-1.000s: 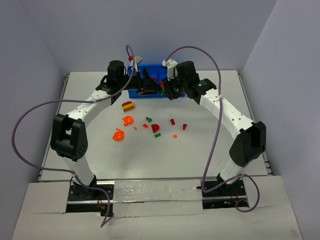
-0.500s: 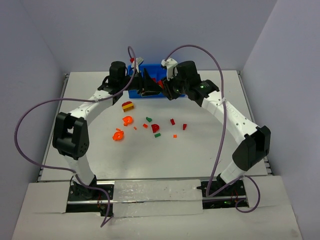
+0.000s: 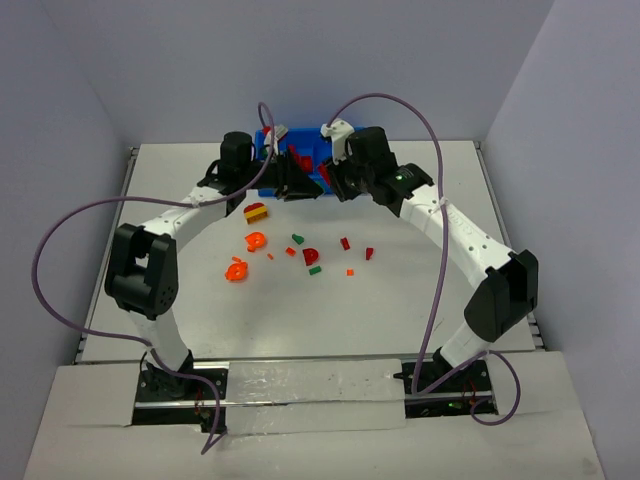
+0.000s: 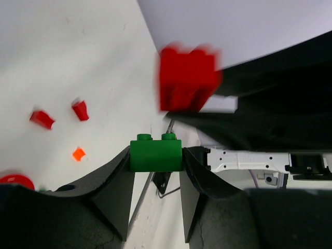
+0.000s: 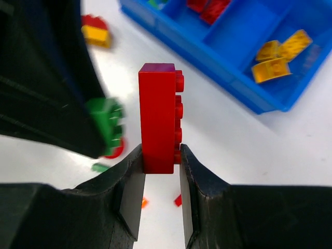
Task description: Sort the legos into containers by color
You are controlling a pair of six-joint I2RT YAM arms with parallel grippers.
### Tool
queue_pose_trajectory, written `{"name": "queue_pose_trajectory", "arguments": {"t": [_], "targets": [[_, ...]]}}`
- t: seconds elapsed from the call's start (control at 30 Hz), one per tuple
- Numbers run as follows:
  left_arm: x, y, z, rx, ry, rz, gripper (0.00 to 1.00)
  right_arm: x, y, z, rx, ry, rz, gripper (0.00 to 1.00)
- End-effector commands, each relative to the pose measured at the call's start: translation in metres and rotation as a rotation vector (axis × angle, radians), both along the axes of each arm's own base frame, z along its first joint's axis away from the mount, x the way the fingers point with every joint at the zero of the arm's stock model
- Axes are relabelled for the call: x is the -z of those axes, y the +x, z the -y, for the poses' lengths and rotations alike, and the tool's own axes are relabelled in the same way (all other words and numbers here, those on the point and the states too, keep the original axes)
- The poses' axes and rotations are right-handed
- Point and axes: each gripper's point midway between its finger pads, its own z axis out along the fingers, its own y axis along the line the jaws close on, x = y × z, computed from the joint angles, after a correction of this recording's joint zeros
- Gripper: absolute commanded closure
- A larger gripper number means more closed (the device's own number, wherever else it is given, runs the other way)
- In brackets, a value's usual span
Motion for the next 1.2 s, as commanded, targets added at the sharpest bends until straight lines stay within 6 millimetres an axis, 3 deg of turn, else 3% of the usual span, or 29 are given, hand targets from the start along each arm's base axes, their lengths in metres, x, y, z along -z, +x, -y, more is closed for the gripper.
{"name": "queue_pose_trajectory", "arguments": {"t": [0.0,0.17,0.2,0.23,0.33,0.37,0.43,0.53,0.7,0.9,0.93,1.0,1.07,1.17], "targets": [[0.007,-0.011,-0.019,0.014,0.017,0.005,1.00,-0.037,0.035,0.017,0.116,0.009,0.168,1.00],[0.027,-0.008,-0.050,-0.048,0.091,0.043,1.00,-0.044,0.063,0.012,0.132,0.034,0.198,1.00],[0.023,-0.006,-0.058,-0.069,0.104,0.074,1.00,-0.051,0.068,0.007,0.126,0.050,0.212,1.00],[0.025,-0.005,-0.065,-0.077,0.132,0.097,1.00,-0.041,0.075,0.001,0.118,0.050,0.197,1.00],[0.014,0.006,-0.085,-0.149,0.174,0.165,1.00,-0.046,0.093,-0.020,0.092,0.115,0.216,1.00],[0.006,0.016,-0.101,-0.202,0.185,0.198,1.00,-0.045,0.103,-0.032,0.080,0.149,0.211,1.00],[-0.003,0.024,-0.115,-0.248,0.200,0.241,1.00,-0.020,0.122,-0.047,0.087,0.169,0.160,1.00],[-0.020,0.032,-0.140,-0.330,0.246,0.329,1.00,-0.008,0.150,-0.070,0.090,0.218,0.131,1.00],[-0.025,0.038,-0.174,-0.449,0.298,0.385,1.00,-0.004,0.196,-0.081,0.176,0.282,0.220,1.00],[-0.020,0.043,-0.187,-0.483,0.312,0.383,1.00,0.017,0.231,-0.092,0.209,0.331,0.335,1.00],[-0.019,0.044,-0.187,-0.483,0.314,0.381,1.00,0.012,0.234,-0.093,0.210,0.343,0.353,1.00],[-0.025,0.050,-0.190,-0.489,0.329,0.398,1.00,0.034,0.246,-0.097,0.225,0.332,0.353,1.00],[-0.028,0.054,-0.193,-0.499,0.339,0.406,1.00,0.038,0.253,-0.097,0.240,0.334,0.368,0.99],[-0.031,0.059,-0.200,-0.514,0.346,0.414,1.00,0.052,0.259,-0.097,0.242,0.324,0.375,0.83]]}}
